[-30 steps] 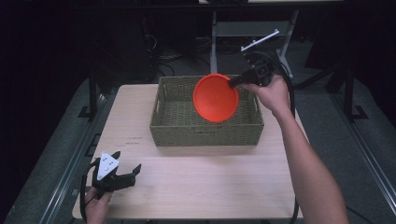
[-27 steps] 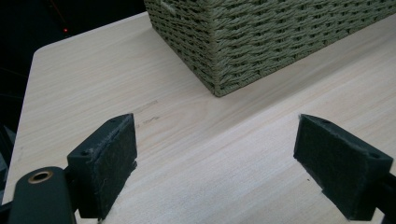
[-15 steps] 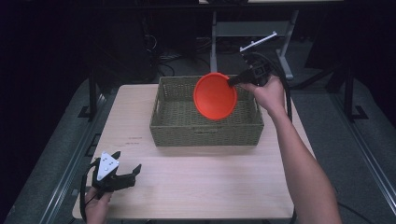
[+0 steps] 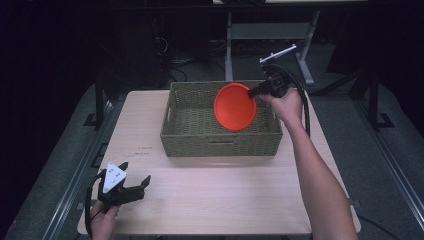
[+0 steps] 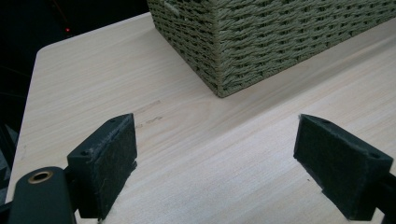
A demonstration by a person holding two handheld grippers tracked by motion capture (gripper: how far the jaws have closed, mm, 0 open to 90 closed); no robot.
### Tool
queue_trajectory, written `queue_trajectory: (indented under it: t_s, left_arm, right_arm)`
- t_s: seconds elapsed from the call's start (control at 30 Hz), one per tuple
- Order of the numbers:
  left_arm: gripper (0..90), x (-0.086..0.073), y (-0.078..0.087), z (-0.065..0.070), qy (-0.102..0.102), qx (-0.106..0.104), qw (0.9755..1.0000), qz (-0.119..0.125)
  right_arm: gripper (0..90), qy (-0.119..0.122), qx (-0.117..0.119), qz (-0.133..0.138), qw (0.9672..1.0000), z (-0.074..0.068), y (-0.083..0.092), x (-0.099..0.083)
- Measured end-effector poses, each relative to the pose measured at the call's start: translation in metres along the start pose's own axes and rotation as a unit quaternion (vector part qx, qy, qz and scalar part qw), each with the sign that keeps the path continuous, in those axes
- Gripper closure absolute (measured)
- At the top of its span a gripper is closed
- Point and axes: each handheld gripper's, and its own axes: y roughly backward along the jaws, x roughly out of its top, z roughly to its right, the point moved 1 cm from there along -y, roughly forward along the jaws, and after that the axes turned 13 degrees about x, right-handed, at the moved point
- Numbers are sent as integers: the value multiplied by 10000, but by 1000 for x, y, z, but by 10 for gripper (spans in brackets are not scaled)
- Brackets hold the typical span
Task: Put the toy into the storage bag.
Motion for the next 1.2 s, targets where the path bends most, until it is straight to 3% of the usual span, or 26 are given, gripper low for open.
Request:
queue_trajectory:
  t_s: [1.2]
  left_arm:
    - [128,0,0,-1,9,7,10000,-23]
  right_arm:
    - [815,-183,-18,-116,9998,14,-33,-8]
